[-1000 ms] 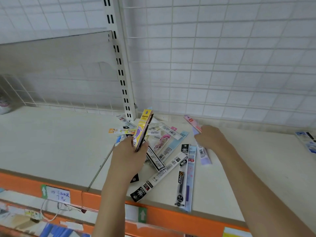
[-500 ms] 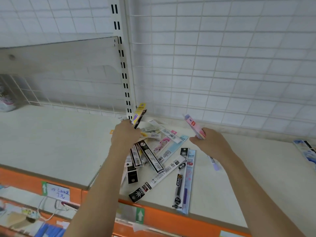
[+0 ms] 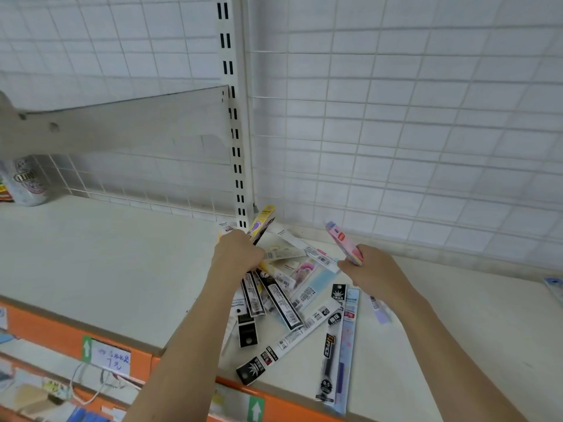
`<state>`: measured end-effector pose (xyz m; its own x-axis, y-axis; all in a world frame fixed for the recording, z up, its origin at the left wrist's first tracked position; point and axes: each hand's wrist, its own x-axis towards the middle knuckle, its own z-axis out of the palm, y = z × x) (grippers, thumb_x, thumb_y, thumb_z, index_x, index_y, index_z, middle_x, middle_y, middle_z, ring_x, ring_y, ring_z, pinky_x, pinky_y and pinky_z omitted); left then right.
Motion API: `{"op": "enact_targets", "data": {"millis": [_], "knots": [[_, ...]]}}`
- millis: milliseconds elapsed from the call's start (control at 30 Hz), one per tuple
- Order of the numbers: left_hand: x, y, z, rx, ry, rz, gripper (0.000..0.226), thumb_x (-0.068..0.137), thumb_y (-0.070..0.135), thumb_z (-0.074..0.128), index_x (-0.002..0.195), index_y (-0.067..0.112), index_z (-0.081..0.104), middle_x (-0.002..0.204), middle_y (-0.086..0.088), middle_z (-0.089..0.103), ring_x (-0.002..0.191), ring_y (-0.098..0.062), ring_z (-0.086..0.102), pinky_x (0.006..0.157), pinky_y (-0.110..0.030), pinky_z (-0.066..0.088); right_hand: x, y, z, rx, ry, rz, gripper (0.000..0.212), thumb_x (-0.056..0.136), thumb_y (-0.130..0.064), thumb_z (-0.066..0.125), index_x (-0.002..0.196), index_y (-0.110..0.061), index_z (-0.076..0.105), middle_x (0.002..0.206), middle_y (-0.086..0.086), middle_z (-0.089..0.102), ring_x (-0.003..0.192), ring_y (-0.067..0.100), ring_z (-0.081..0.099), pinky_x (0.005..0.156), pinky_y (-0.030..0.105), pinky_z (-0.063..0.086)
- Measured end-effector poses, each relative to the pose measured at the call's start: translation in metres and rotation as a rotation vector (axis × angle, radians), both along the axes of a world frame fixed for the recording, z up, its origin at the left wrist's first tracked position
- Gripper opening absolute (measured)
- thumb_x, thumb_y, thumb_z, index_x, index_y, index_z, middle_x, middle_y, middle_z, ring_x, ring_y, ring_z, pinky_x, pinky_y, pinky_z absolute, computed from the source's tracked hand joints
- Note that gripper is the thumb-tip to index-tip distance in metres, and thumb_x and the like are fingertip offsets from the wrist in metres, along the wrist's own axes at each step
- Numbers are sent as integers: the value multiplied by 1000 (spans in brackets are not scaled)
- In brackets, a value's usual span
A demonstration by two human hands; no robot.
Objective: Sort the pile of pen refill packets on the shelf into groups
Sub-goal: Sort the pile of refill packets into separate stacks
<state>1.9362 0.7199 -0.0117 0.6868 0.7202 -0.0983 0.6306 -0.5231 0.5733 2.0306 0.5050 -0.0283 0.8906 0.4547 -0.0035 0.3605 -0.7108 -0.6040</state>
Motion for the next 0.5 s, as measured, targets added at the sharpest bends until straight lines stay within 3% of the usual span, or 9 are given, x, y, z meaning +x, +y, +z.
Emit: {"op": "enact_targets", "data": {"millis": [67, 233, 500], "knots": [[-4, 4, 6, -47, -21, -22, 12, 73, 8, 56, 69, 9, 46, 75, -11, 63, 57, -20, 49, 46, -20, 34, 2, 5, 1, -7, -6, 19, 22, 84, -32, 54, 72, -16, 45, 72, 5, 60, 75, 27, 67, 65, 34, 49], [-29, 2, 22, -157, -177, -64, 21, 85, 7, 47, 71, 15, 33, 63, -4, 41, 50, -16, 36, 45, -23, 29, 6, 23, 5, -97, -59, 41, 23, 88, -37, 51, 77, -16, 48, 80, 6, 66, 66, 23, 61, 60, 30, 44], [-65, -7, 15, -294, -307, 26, 14, 86, 13, 47, 77, 13, 36, 69, -5, 39, 55, -19, 36, 50, -25, 31, 6, 56, 16, -220, -124, 123, 30, 91, -26, 47, 63, -24, 36, 64, -3, 46, 64, 21, 49, 53, 27, 34]]}}
